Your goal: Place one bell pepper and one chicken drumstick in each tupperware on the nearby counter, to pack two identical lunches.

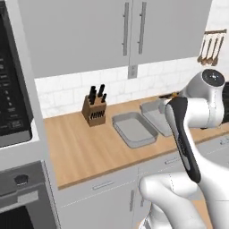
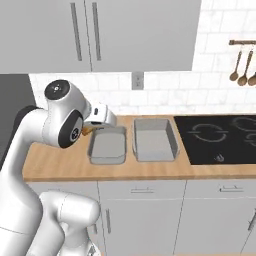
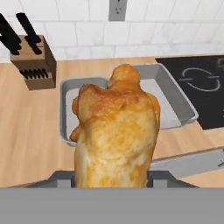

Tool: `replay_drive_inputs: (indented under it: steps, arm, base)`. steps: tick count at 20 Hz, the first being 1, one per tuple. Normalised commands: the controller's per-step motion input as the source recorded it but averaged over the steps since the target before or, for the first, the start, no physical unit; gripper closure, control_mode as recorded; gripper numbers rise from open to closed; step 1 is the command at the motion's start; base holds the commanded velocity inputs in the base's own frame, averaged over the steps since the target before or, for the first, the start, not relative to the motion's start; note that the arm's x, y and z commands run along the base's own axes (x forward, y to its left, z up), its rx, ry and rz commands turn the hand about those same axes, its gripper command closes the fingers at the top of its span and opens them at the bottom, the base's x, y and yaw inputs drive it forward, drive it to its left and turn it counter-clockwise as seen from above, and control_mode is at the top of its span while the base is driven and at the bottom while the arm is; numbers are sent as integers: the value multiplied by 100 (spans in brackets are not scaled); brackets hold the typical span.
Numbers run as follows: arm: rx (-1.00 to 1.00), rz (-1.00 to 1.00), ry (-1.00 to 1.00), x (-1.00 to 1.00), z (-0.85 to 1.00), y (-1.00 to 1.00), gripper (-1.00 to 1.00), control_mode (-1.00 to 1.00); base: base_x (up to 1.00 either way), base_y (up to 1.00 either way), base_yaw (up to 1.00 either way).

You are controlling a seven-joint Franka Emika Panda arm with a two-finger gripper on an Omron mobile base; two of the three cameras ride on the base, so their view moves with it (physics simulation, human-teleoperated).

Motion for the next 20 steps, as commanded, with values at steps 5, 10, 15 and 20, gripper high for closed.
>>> replay_drive_inputs:
  steps: [5,10,15,20]
  arm:
    - [0,0,0,0,0,0,100,100]
    - [0,5,8,32,-73,0,100,-100]
    - [0,6,10,39,-72,9,100,-100]
    - [0,8,4,45,-79,49,100,-100]
  base:
    - [95,-13,10]
    - [0,0,0]
    - [0,0,0]
    - [0,0,0]
